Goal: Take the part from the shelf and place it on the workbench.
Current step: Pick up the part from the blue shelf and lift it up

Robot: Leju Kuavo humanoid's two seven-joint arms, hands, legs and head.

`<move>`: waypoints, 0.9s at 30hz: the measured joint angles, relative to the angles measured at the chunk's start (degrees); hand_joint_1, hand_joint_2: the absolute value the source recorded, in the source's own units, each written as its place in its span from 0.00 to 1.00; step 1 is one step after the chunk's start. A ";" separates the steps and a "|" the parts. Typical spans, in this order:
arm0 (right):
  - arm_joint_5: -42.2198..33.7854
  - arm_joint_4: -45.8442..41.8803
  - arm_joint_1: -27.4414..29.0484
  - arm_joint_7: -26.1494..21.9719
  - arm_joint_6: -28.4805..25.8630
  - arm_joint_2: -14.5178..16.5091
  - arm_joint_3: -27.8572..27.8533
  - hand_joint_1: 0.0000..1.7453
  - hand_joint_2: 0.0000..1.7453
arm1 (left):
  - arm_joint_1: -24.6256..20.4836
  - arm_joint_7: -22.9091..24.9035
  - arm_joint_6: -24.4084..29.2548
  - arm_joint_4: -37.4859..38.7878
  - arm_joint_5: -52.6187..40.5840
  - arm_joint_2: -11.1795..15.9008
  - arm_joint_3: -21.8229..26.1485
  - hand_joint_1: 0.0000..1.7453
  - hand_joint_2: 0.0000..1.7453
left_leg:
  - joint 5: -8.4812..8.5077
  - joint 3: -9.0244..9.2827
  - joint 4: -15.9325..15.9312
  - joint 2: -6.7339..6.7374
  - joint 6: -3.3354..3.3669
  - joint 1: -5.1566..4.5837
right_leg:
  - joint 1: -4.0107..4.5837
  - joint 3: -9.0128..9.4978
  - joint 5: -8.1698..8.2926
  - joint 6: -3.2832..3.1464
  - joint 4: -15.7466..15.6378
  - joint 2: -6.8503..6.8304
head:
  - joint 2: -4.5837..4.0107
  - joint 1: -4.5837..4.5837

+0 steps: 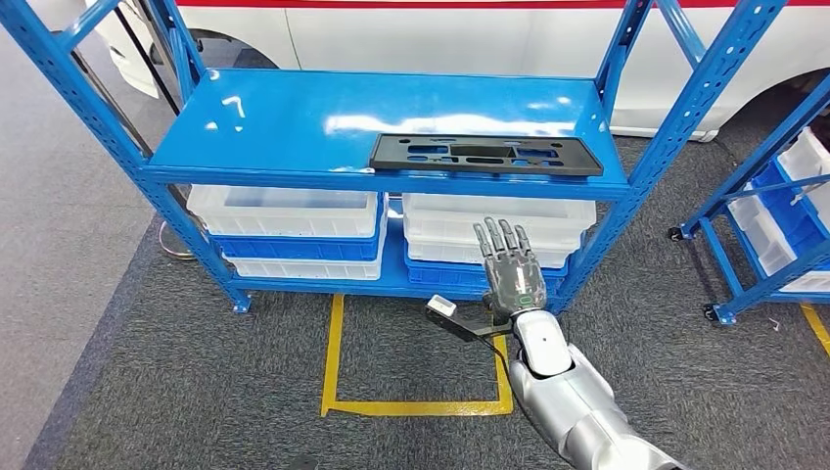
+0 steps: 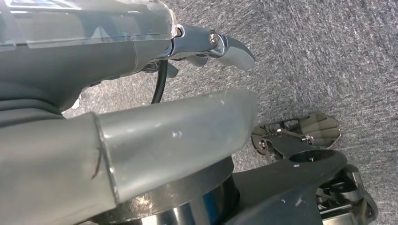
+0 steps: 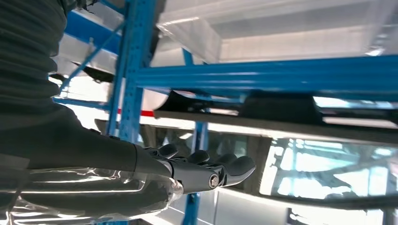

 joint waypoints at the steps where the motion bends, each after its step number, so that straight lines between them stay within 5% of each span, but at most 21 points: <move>1: 0.14 -0.75 0.17 -0.16 0.00 0.21 0.16 0.00 1.00 | -0.03 0.02 0.04 0.00 -0.06 -0.05 -0.08 0.00 0.00 | 0.00 0.00 0.00 0.00 0.00 0.00 | 0.00 0.00 0.00 0.00 0.00 0.00 | 0.00 0.00; 27: -3.72 -9.18 1.40 -2.09 0.00 2.12 4.09 0.00 1.00 | -0.21 0.12 0.27 0.00 -0.57 -0.37 -0.33 0.00 0.00 | 0.00 -0.01 0.00 0.00 0.00 0.00 | 0.00 0.00 0.00 0.00 0.00 0.00 | 0.00 0.00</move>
